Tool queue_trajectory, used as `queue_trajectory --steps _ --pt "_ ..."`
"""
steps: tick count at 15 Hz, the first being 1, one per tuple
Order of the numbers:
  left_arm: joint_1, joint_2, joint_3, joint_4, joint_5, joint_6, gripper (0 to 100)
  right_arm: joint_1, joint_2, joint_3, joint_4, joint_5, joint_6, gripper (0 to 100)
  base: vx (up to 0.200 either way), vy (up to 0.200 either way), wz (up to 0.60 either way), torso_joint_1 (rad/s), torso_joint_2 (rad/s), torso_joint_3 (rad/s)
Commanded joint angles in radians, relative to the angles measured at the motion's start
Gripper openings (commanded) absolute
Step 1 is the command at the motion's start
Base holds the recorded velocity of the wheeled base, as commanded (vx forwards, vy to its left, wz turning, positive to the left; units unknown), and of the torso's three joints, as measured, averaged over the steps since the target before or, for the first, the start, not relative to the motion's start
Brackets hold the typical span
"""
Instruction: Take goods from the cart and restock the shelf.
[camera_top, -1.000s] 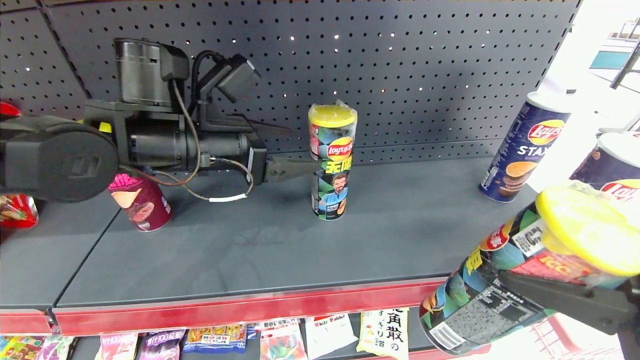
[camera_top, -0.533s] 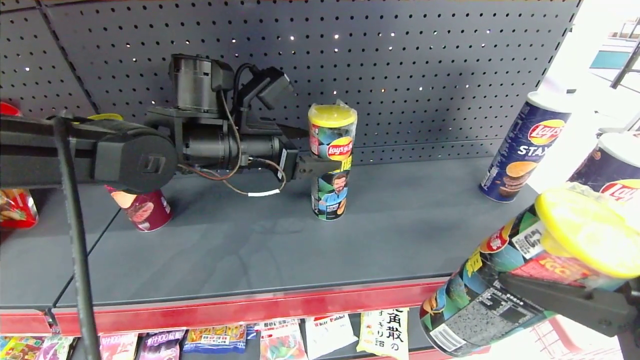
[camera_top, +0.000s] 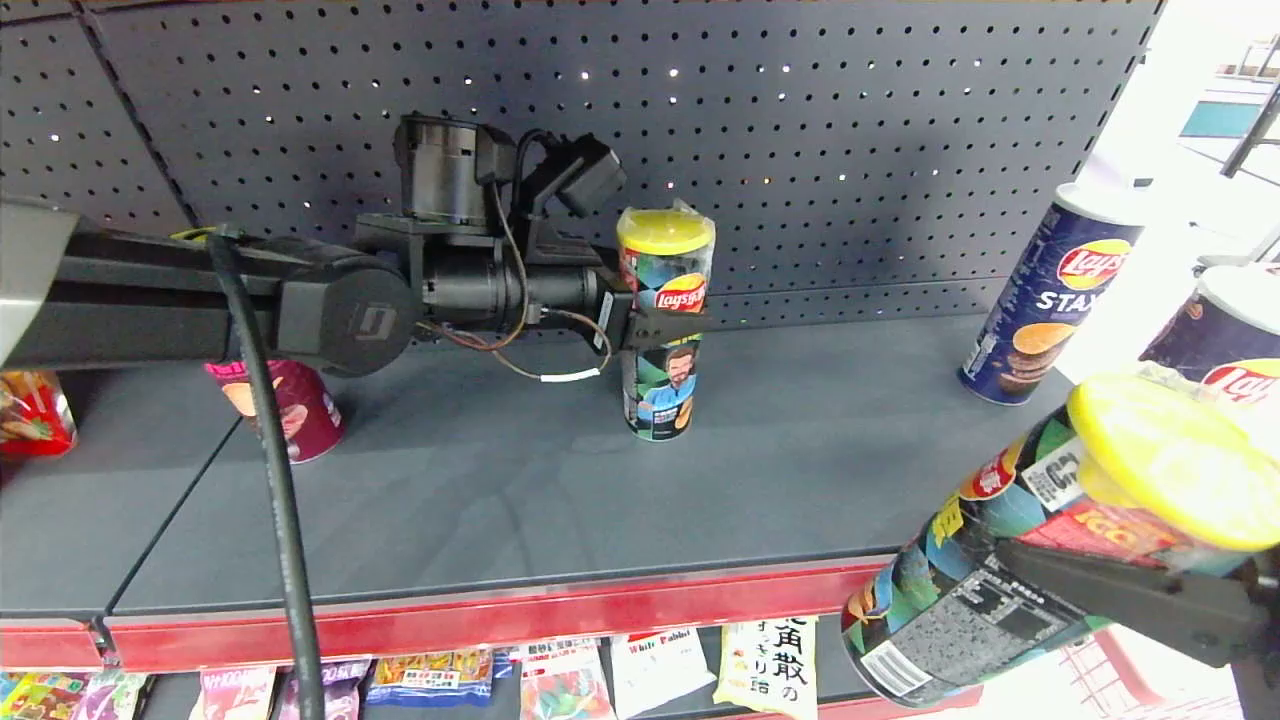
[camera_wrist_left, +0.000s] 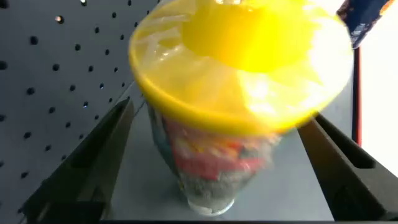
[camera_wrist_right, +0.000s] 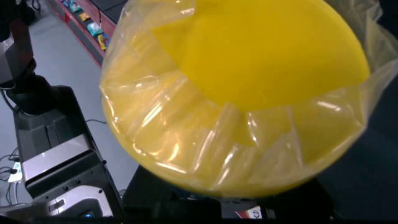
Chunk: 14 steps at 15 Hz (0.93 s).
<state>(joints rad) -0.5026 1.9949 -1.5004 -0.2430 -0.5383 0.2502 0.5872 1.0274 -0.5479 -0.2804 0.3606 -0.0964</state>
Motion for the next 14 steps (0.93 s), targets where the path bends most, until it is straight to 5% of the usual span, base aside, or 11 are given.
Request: queue_trajectory --steps 1,3,4,10,14 --pt "-0.001 0.031 -0.011 -0.022 -0.002 0.000 100 0.000 0.002 -0.001 -0.002 0.001 0.000 0 0.000 0.000 0.00 0.000 0.00 0.000" --pt "-0.005 0.055 -0.011 -0.079 0.000 -0.014 100 0.000 0.000 0.003 0.000 0.001 0.000 0 0.000 0.000 0.00 0.000 0.00 0.000" --pt "-0.010 0.062 -0.009 -0.096 0.000 -0.020 0 0.000 0.002 0.003 0.000 0.001 0.000 0 0.000 0.000 0.00 0.000 0.00 0.000" --pt "-0.005 0.030 0.060 -0.118 -0.052 -0.029 0 0.000 0.013 -0.006 -0.002 0.001 0.000 0 0.000 0.000 0.00 0.000 0.00 0.000" --pt "0.027 -0.042 0.141 -0.119 -0.170 -0.025 0 0.000 0.019 -0.004 -0.002 0.001 0.000 0 0.000 0.000 0.00 0.000 0.00 0.000"
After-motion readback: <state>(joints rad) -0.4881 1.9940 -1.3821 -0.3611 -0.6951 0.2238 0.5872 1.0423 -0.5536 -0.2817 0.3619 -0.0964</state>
